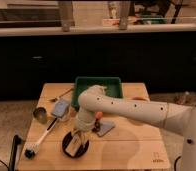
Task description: Wipe purple bowl with eraser
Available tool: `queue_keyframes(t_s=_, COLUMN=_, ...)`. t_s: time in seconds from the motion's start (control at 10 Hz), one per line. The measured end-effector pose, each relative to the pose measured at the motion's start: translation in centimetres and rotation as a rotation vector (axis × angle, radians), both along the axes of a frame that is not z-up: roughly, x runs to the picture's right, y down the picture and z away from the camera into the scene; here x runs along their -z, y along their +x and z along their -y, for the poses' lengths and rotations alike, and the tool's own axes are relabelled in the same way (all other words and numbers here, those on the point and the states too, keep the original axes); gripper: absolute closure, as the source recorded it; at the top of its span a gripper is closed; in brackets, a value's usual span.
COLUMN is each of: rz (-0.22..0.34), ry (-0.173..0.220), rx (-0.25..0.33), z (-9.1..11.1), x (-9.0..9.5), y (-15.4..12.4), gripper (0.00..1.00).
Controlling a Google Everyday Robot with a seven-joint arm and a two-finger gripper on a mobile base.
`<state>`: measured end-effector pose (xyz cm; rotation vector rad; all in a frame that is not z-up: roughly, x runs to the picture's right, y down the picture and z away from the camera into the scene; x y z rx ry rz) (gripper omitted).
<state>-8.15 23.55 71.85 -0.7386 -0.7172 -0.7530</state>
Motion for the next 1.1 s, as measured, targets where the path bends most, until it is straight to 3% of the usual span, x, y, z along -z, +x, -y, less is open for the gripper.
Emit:
queue_keyframes(t_s=0.2, rz=-0.041, ry=0.0, rx=-0.03, z=0.2, x=-0.3, y=2.2, gripper=0.97)
queue_keyframes(t_s=0.6, rz=-0.063, ry=0.015, rx=-0.038, z=2.1, x=-1.7, y=2.6, gripper=0.97)
queue_keyframes(t_s=1.1, rz=0.008, ry=0.033, rx=0.018, z=4.3, x=-3.4, y=-1.8, gripper=0.97)
